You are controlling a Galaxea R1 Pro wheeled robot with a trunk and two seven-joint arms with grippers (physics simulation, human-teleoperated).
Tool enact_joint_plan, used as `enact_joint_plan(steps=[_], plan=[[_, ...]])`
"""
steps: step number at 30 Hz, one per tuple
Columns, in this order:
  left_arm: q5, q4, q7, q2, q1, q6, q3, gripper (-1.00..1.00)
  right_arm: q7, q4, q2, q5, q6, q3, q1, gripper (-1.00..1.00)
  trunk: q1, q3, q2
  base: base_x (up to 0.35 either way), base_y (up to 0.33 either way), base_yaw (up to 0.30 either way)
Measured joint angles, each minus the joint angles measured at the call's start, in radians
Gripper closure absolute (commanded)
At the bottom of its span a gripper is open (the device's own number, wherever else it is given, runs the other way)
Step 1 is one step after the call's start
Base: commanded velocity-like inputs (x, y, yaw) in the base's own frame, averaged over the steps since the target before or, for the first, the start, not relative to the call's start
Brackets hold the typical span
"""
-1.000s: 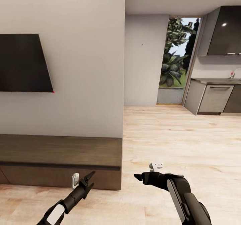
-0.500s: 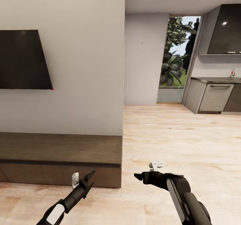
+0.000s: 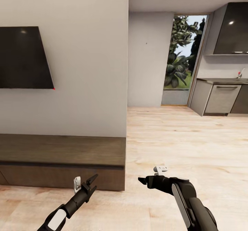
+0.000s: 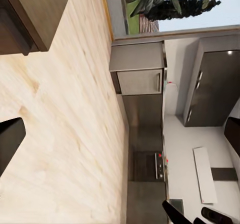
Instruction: Place each of the two pumpkins and all three candles from the living room inside a cabinet in the living room (use any cabinet), then make sure every cabinet is closed, and position the cauldron so it is next to a table in the living room.
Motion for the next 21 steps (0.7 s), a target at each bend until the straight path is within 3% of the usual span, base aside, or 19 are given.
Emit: enact_joint_plan(steps=[21], plan=[[0.0,0.0,-0.003,0.0,0.0,0.001,-0.001,-1.0,-0.007,0.001,0.0,0.003,-0.001,0.005,0.0,-1.0,0.081,-0.066,-0.147,0.0,0.0,0.0]])
